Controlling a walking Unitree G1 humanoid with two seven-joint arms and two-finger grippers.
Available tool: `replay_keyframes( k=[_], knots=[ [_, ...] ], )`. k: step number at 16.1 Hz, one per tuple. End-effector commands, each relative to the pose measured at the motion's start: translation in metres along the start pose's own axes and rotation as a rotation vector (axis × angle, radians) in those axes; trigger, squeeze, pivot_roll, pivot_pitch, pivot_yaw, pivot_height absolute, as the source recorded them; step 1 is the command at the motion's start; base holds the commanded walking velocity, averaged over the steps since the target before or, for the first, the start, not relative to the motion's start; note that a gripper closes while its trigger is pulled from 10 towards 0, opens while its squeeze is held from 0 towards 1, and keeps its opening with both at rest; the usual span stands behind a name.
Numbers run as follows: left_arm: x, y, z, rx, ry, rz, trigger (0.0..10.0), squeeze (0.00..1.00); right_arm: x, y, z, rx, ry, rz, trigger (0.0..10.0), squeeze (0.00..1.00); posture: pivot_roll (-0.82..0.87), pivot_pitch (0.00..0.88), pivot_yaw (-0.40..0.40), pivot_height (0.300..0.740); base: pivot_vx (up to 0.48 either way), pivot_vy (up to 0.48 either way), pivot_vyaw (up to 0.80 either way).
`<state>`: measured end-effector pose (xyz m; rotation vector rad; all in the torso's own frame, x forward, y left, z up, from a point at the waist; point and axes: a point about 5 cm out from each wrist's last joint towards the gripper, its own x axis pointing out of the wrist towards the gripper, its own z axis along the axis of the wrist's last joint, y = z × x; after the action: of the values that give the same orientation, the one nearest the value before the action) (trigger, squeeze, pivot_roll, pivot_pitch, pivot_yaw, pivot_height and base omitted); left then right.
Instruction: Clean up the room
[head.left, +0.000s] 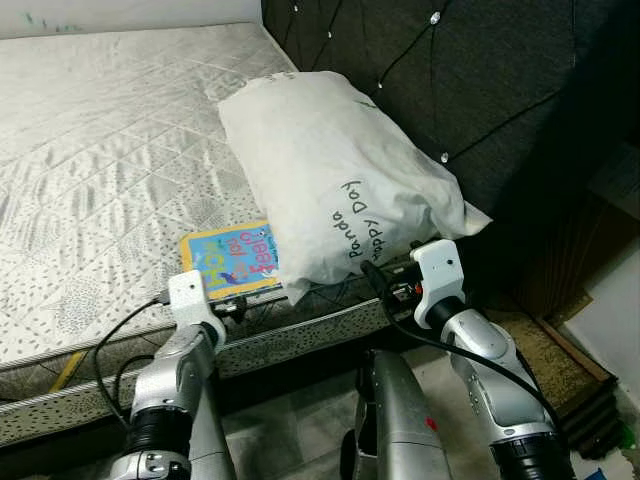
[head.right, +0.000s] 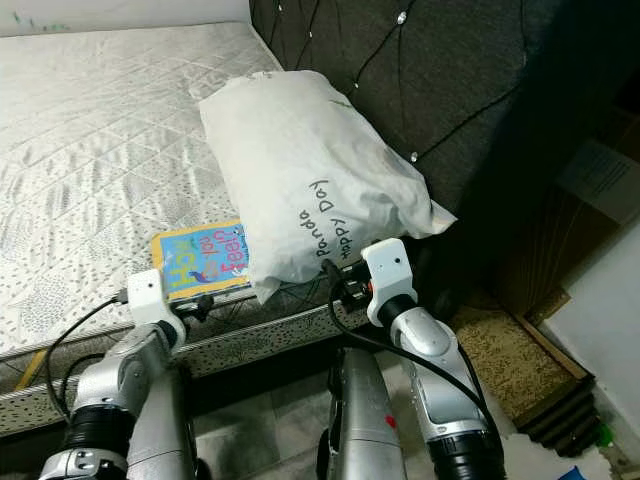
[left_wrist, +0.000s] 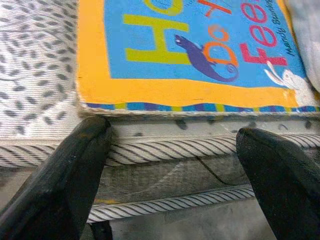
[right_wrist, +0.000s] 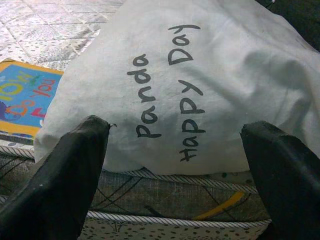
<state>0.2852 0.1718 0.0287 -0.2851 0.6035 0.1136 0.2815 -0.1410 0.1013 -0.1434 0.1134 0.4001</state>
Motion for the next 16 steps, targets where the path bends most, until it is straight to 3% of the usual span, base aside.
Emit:
replay_keyframes(
  k=[1,5,8,13,16],
  knots=[
    [0.001,0.006,0.001,0.002,0.000,0.016,10.0,0.00,0.001,-0.004,0.001,-0.009,-0.005,-0.015,10.0,0.00,-0.09,0.000,-0.047,0.504,0.000,0.000,0.00],
    [0.003,0.015,0.008,0.006,-0.016,0.042,10.0,0.00,0.001,-0.006,0.001,-0.012,-0.005,-0.021,10.0,0.00,-0.09,0.000,-0.046,0.504,0.000,0.000,0.00],
    [0.001,0.003,0.001,0.008,-0.005,0.008,10.0,0.00,0.001,-0.005,0.001,-0.014,-0.008,-0.018,10.0,0.00,-0.09,0.000,-0.046,0.504,0.000,0.000,0.00],
    [-0.014,-0.014,-0.006,0.048,-0.015,-0.046,10.0,0.00,0.004,-0.005,0.000,-0.014,-0.013,-0.018,10.0,0.00,-0.08,0.000,-0.043,0.504,0.000,0.000,0.00],
    [-0.030,-0.021,-0.001,0.171,-0.074,-0.081,10.0,0.00,0.010,-0.003,0.001,-0.009,-0.023,-0.012,10.0,0.00,-0.05,0.000,-0.040,0.504,0.000,0.000,0.00]
  ],
)
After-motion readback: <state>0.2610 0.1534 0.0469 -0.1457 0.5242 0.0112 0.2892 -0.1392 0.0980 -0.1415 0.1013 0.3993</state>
